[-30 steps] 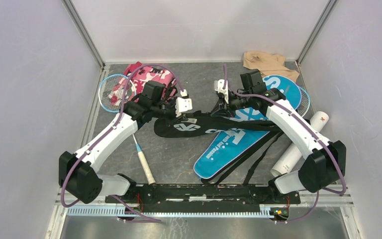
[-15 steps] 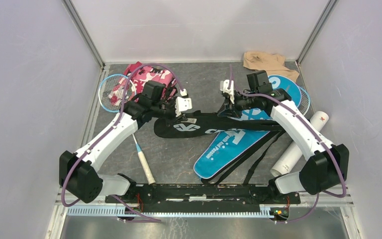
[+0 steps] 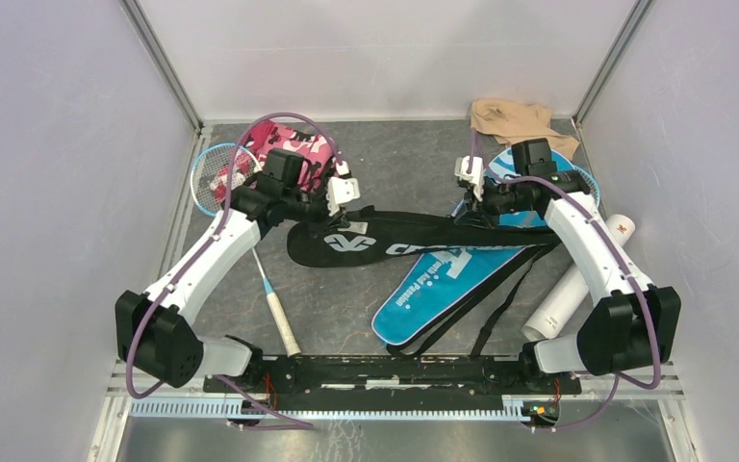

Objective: Pack up the badminton gear
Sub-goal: Zip the racket bag at the center of the board.

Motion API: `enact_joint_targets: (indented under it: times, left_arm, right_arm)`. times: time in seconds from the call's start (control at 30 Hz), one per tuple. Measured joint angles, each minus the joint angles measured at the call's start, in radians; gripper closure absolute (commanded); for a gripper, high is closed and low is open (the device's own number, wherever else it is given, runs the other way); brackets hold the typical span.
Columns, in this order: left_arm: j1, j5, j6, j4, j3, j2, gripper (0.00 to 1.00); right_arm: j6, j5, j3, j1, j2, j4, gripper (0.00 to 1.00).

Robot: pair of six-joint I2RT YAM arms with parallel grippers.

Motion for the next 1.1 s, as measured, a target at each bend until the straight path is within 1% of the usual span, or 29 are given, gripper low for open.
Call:
enact_joint_targets:
  times: [0.2, 0.53, 0.67, 0.87, 1.1]
  left_arm:
    - [0.105, 0.021, 0.066, -0.091, 0.032, 0.0, 0.98]
    - [0.171, 0.03, 0.143, -0.159, 0.057, 0.002, 0.98]
    - [0.204, 0.034, 0.154, -0.171, 0.068, 0.011, 0.98]
    - [0.242, 0.053, 0.175, -0.195, 0.075, 0.019, 0.98]
    - [0.258, 0.062, 0.203, -0.207, 0.085, 0.041, 0.98]
  right_arm:
    - [-0.079, 0.027, 0.0, -0.091, 0.0, -0.067, 1.0]
    - [-0.177, 0.052, 0.0, -0.267, 0.021, -0.128, 1.0]
    - [-0.224, 0.051, 0.013, -0.342, 0.061, -0.158, 1.0]
    - [-0.288, 0.066, 0.072, -0.476, 0.14, -0.206, 1.0]
    - [-0.309, 0.082, 0.145, -0.585, 0.261, -0.221, 1.0]
